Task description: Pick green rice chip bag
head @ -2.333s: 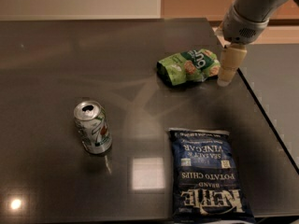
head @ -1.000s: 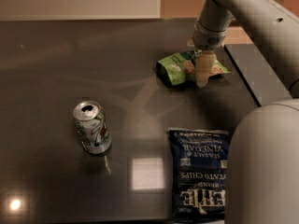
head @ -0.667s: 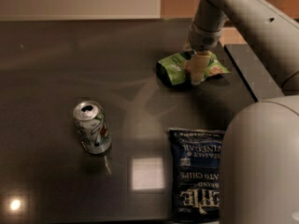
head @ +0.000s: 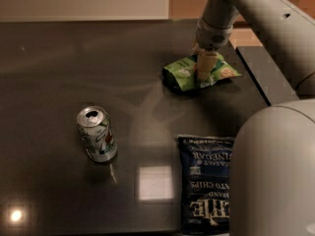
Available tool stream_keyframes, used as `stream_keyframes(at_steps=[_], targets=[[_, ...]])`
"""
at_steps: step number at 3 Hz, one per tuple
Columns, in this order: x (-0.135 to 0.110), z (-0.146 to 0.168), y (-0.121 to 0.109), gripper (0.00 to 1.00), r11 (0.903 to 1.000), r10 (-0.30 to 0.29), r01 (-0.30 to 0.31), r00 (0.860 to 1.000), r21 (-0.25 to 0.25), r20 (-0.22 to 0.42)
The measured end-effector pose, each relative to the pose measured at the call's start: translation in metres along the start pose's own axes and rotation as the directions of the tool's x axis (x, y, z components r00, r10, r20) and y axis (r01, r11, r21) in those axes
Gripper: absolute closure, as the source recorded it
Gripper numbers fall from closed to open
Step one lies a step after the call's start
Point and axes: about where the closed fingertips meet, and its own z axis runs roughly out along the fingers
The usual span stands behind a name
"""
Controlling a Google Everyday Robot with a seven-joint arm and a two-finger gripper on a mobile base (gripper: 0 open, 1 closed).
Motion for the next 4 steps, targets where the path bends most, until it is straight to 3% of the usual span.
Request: stream_keyframes(at_steps=[1,2,4], targets=[[-0.012,-0.025,0.003,0.87,1.0,0.008,-0.008,1.0,0.001,0.03],[-0.031,-0.065,0.003,1.0,0.9992,0.01,-0.013,0.996,0.037,0.084],[-0.068,-0.135,0.0,1.0,0.9895,-0.046,0.019,0.981,0.143,0.188]])
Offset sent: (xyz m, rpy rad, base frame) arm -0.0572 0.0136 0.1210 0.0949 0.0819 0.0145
